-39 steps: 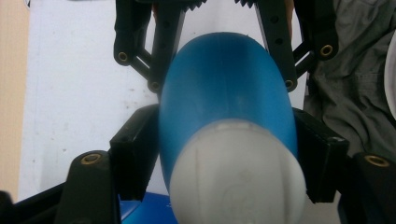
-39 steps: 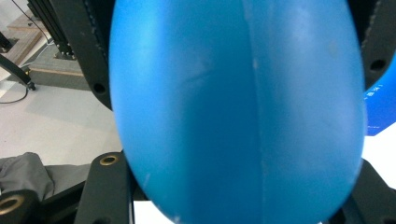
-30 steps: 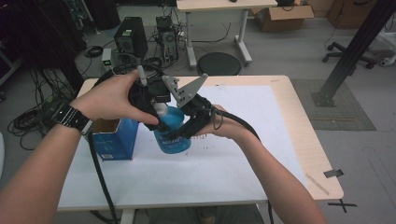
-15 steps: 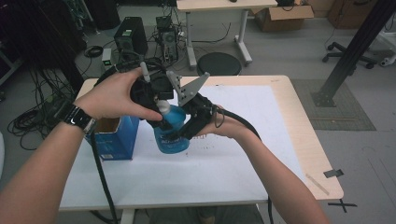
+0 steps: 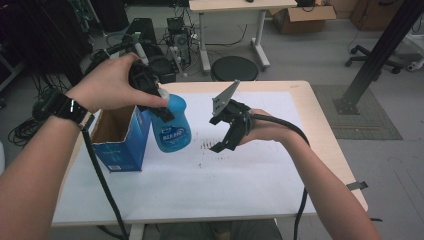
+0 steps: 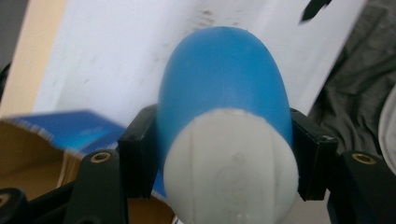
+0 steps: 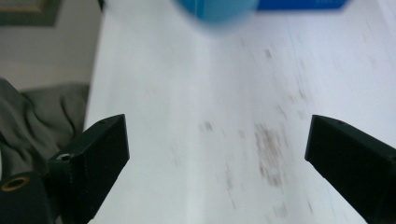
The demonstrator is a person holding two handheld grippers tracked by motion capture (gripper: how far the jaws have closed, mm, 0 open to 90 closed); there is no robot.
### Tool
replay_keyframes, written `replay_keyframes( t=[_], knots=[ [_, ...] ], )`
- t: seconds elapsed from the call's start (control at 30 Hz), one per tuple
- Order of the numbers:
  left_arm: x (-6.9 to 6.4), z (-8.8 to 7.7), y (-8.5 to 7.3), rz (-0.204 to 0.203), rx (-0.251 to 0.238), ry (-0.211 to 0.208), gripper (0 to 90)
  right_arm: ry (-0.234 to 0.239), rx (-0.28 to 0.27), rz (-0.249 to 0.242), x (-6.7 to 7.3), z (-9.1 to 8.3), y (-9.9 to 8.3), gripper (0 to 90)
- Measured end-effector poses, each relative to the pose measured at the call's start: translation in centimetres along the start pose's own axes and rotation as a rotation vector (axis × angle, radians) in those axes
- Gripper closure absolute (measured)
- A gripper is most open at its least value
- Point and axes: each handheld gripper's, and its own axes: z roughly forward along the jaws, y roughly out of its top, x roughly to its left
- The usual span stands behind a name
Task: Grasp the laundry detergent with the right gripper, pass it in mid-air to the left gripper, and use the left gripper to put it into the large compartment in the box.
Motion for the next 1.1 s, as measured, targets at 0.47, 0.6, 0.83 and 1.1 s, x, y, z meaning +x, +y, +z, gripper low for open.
replay_keyframes(
  t=[0.47, 0.6, 0.83, 1.1],
  knots=[
    [5.0, -3.2, -3.7, -0.568, -0.023, 0.152, 37.8, -0.113, 0.294, 0.063, -1.1, -4.6, -6.5, 5.6],
    [6.1, -4.0, -5.1, -0.667, -0.039, 0.180, 37.8, -0.132, 0.406, 0.073, -1.1, -5.6, -8.1, 6.1],
    [7.7, -4.9, -7.5, -0.808, -0.070, 0.204, 37.9, -0.151, 0.479, 0.088, -1.3, -6.6, -9.6, 6.7],
    [8.9, -4.6, -9.8, -0.921, -0.084, 0.218, 37.9, -0.159, 0.515, 0.121, -1.3, -7.7, -10.9, 6.8]
  ],
)
